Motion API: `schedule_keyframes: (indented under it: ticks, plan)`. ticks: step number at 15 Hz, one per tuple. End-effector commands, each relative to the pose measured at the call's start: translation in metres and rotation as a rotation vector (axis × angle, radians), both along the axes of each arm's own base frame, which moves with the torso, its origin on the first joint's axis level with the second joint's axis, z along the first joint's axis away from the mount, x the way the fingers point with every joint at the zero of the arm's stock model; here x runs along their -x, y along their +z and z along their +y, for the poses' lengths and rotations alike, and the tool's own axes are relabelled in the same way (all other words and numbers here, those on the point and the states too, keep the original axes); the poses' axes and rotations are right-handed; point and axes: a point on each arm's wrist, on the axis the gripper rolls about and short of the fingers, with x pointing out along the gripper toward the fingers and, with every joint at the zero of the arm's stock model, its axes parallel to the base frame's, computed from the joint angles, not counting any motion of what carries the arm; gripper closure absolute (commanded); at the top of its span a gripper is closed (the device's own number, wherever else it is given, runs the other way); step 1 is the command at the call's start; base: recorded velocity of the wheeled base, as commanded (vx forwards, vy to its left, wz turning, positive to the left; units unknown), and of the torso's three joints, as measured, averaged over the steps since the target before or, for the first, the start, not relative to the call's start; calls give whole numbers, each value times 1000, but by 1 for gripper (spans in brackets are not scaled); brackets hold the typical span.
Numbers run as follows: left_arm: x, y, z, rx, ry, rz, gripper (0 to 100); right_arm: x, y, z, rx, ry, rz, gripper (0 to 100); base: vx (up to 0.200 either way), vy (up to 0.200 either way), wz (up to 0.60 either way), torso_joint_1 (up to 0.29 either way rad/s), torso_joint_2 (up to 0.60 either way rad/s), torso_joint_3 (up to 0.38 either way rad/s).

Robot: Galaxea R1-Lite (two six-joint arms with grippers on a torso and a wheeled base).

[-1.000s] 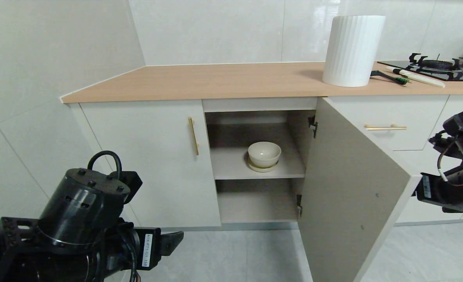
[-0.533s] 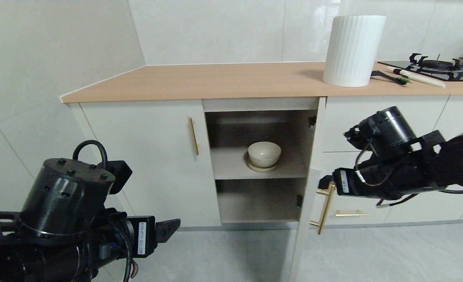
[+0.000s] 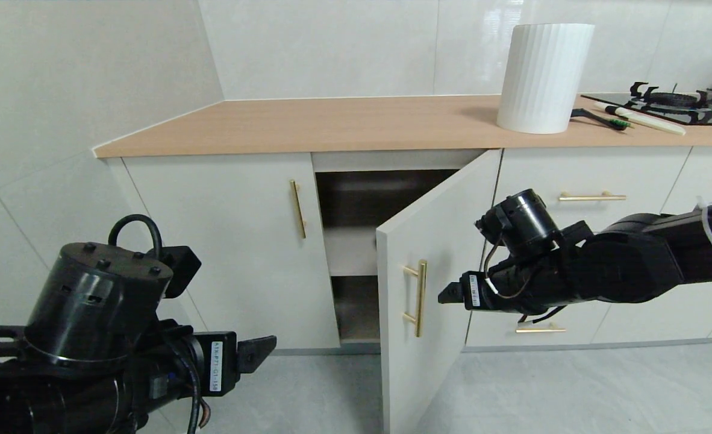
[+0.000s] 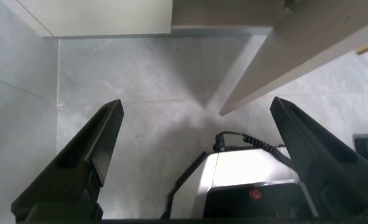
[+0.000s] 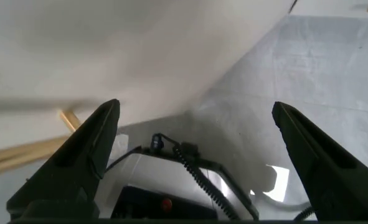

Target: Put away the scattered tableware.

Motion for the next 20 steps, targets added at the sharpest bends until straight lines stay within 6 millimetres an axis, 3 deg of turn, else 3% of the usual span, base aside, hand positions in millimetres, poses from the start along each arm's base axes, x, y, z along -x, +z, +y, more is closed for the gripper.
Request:
schedule_keyframes:
  ticks: [1,8,14,20]
  plan:
    - [0,-1,0,-6,-4,2,0,-4,-7,3,6,-6,12,0,0,0,0,0,0,0]
    - [0,0,0,-16,-1,-4,0,-30,-21,19,-207,-139,-77,0,200,0,0,-1,2,3]
    - [-1,0,1,-27,15,-12,0,-56,-34,30,-268,-304,-262,0,0,0,0,0,0,0]
    - [-1,-2,0,-32,15,-6,0,-84,-32,22,-289,-457,-344,0,0,0,0,0,0,0]
